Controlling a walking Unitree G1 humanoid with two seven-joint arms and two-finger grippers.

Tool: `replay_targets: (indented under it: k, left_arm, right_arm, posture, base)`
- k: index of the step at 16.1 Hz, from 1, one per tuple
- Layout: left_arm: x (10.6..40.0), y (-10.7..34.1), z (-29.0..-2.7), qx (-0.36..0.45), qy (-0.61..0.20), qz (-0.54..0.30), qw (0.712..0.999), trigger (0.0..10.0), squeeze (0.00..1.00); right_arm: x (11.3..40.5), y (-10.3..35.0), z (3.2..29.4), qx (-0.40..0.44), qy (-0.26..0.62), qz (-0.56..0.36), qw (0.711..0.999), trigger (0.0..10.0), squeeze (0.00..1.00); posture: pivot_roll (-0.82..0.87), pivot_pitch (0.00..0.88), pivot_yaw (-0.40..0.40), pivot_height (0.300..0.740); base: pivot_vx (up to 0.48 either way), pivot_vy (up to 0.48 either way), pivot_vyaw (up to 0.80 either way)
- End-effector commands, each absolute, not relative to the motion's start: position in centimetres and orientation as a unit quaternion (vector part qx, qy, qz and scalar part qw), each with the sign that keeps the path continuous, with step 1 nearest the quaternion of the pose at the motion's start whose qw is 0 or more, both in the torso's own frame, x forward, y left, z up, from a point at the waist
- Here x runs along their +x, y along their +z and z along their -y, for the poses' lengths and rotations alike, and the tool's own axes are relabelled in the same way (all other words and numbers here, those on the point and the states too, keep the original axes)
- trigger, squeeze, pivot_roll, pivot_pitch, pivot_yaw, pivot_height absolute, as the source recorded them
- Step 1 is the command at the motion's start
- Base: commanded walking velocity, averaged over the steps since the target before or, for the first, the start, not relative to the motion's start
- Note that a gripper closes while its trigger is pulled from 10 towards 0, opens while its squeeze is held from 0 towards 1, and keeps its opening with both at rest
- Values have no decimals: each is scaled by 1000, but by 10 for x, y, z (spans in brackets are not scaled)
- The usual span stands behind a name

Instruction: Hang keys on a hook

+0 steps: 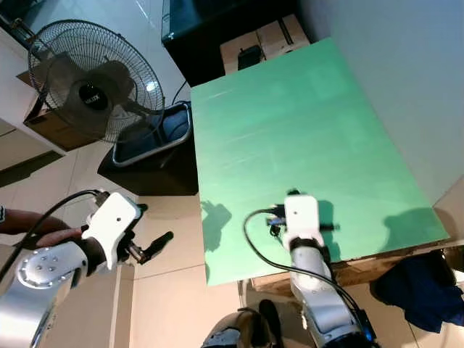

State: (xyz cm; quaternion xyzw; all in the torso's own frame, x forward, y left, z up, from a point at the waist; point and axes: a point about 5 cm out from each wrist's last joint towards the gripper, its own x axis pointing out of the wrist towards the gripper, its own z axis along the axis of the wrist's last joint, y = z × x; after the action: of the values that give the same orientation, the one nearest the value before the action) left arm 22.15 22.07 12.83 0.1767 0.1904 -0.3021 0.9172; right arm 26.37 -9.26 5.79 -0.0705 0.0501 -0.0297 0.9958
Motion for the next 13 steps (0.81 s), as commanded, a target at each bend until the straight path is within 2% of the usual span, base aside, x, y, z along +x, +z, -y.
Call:
replay_targets:
  k: [1,6,11,12,13]
  left_arm:
    - [218,122,-228,182,-290,-211,916,10000,0]
    - [217,125,-233,189,-285,-211,916,10000,0]
    - [214,127,-235,190,-282,-212,916,10000,0]
    - [214,127,-235,190,-282,-212,916,10000,0]
    - [213,127,-235,191,-281,-213,916,10000,0]
  right_arm:
    - [252,60,39,34,-4,-81,996,10000,1000]
    - [250,51,42,33,18,-100,994,10000,1000]
    - [256,49,33,18,71,-109,991,10000,1000]
    - [257,51,33,20,80,-103,991,10000,957]
    - [258,51,32,13,87,-106,991,10000,0]
  posture:
    - [19,239,400,740]
    - [40,236,400,740]
    - [47,231,400,740]
    - [50,232,400,740]
    - [49,236,400,740]
  base:
    - [0,0,0]
    - [0,0,0]
    - [0,0,0]
    - [0,0,0]
    - [0,0,0]
